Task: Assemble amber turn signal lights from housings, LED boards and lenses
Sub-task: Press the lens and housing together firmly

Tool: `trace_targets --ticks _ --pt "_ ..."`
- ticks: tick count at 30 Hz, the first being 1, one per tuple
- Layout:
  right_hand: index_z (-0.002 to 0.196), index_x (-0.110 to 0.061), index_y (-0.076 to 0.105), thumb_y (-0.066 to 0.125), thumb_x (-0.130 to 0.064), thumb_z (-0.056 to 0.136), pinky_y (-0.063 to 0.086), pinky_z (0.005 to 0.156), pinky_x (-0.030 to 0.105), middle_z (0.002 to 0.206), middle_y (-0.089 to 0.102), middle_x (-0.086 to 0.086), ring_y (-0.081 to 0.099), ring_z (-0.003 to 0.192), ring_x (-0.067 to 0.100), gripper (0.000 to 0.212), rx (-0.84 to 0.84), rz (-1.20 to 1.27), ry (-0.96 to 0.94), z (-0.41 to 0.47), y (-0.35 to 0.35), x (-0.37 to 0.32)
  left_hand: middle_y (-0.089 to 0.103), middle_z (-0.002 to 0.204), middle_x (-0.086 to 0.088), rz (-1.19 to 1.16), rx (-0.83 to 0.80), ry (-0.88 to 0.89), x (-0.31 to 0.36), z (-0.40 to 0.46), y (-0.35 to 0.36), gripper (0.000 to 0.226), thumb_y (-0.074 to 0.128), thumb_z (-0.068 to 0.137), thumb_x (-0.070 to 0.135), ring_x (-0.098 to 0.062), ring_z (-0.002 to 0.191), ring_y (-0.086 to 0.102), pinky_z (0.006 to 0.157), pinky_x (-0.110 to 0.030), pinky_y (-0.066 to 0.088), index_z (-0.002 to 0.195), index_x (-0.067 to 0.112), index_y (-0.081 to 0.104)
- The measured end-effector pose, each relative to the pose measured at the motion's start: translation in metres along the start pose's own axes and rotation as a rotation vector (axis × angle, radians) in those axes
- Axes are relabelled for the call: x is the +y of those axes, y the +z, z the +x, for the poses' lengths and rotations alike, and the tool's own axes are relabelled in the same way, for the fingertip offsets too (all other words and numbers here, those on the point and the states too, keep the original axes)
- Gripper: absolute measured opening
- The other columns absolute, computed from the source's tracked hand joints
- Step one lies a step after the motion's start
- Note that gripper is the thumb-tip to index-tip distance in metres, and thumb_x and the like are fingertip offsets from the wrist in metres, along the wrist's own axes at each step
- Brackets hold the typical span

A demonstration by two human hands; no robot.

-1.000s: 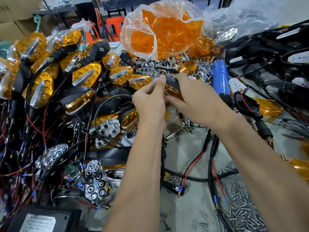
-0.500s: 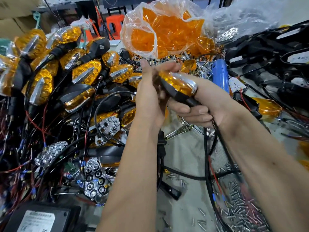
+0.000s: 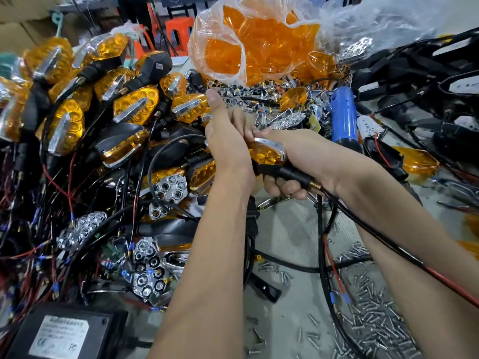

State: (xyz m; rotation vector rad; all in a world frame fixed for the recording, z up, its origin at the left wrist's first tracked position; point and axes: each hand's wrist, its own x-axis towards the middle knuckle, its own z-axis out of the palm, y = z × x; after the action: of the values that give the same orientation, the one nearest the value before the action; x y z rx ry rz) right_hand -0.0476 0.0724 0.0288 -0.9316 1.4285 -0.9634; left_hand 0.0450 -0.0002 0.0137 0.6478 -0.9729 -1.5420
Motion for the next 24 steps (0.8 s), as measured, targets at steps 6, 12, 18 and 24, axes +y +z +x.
trace_targets --ticks 6,12,18,24 --pt "0.094 0.005 0.059 0.037 -0.019 0.108 0.056 0.043 0.035 0.069 0.066 0.026 0.064 0.047 0.031 0.036 0.058 0.073 0.062 0.000 0.009 -0.002 0.023 0.050 -0.004 0.318 -0.036 0.119 -0.001 -0.004 0.003 0.070 0.028 0.109 0.054 -0.021 0.049 0.021 0.052 -0.034 0.023 0.050 0.018 0.027" --pt "0.084 -0.012 0.056 0.036 -0.024 0.103 0.057 0.054 0.043 0.060 0.060 0.013 0.061 0.049 0.029 0.030 0.101 0.402 0.062 0.008 0.004 0.003 0.021 0.050 -0.007 0.453 -0.185 0.295 -0.003 -0.014 0.014 0.078 0.030 0.099 0.061 -0.038 0.053 0.020 0.051 -0.053 0.029 0.051 0.000 0.028" --pt "0.048 -0.018 0.060 0.038 -0.038 0.102 0.041 0.040 0.025 0.050 0.055 0.012 0.050 0.036 0.024 0.062 0.203 0.224 -0.013 0.011 0.002 0.007 0.035 0.046 -0.008 0.229 -0.210 0.142 -0.003 -0.016 0.018 0.075 0.018 0.103 0.062 -0.020 0.044 0.038 0.054 -0.030 0.039 0.046 0.017 0.038" --pt "0.059 -0.012 0.061 0.031 -0.054 0.104 0.035 0.039 0.020 0.059 0.053 0.015 0.046 0.038 0.022 0.070 0.025 0.298 0.042 0.009 0.004 0.007 0.053 0.051 -0.004 0.105 -0.296 0.074 0.001 -0.007 0.010 0.082 0.000 0.109 0.052 -0.017 0.050 0.051 0.059 -0.024 0.048 0.056 0.011 0.048"
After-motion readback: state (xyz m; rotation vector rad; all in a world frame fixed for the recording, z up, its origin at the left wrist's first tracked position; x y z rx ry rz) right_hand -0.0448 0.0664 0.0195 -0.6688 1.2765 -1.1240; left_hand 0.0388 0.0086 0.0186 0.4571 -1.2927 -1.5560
